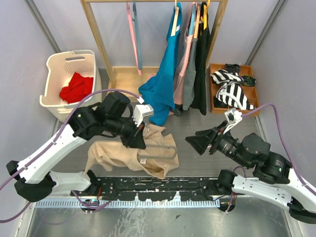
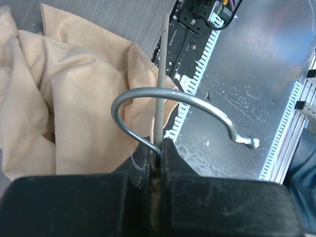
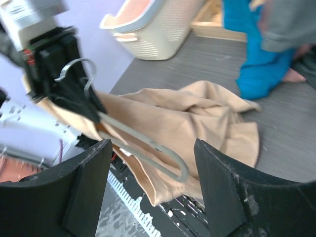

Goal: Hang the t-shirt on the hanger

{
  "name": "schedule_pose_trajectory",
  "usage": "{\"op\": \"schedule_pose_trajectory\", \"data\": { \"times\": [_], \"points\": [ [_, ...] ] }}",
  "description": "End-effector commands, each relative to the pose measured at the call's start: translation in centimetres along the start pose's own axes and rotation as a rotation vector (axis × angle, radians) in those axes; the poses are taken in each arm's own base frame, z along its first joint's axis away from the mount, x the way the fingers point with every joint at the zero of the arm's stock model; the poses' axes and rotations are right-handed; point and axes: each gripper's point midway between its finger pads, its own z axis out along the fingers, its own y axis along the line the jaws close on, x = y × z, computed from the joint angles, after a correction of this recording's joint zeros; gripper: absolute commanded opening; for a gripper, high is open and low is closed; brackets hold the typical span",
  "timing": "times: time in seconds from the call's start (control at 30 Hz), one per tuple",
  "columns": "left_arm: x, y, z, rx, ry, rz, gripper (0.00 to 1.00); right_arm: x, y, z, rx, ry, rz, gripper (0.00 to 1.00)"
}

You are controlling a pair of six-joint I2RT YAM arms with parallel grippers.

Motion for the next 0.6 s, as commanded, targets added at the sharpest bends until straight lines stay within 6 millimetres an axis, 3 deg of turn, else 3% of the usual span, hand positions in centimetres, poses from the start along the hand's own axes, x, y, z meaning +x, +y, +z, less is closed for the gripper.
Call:
{"op": "schedule_pose_trajectory", "data": {
  "times": [0.0, 0.13, 0.3, 0.57],
  "points": [
    [-1.7, 0.5, -1.0, -0.033, -0.086, 0.027, 0.00, 1.6, -5.5, -1.7, 0.297, 0.009, 0.134, 0.73],
    [-3.4, 1.8, -0.9, -0.087, -0.132, 0.013, 0.00, 4.8, -5.3, -0.6, 0.260, 0.093, 0.184, 0.71],
    [-5.8, 3.6, -0.9, -0.181, -0.173, -0.013, 0.00, 8.7, -3.3, 2.4, 0.122, 0.182, 0.295, 0.63],
    [-6.9, 5.4, -0.2, -0.223, -0.182, -0.046, 0.00, 12.0, -2.9, 4.3, 0.104, 0.268, 0.377, 0.59]
  ]
}}
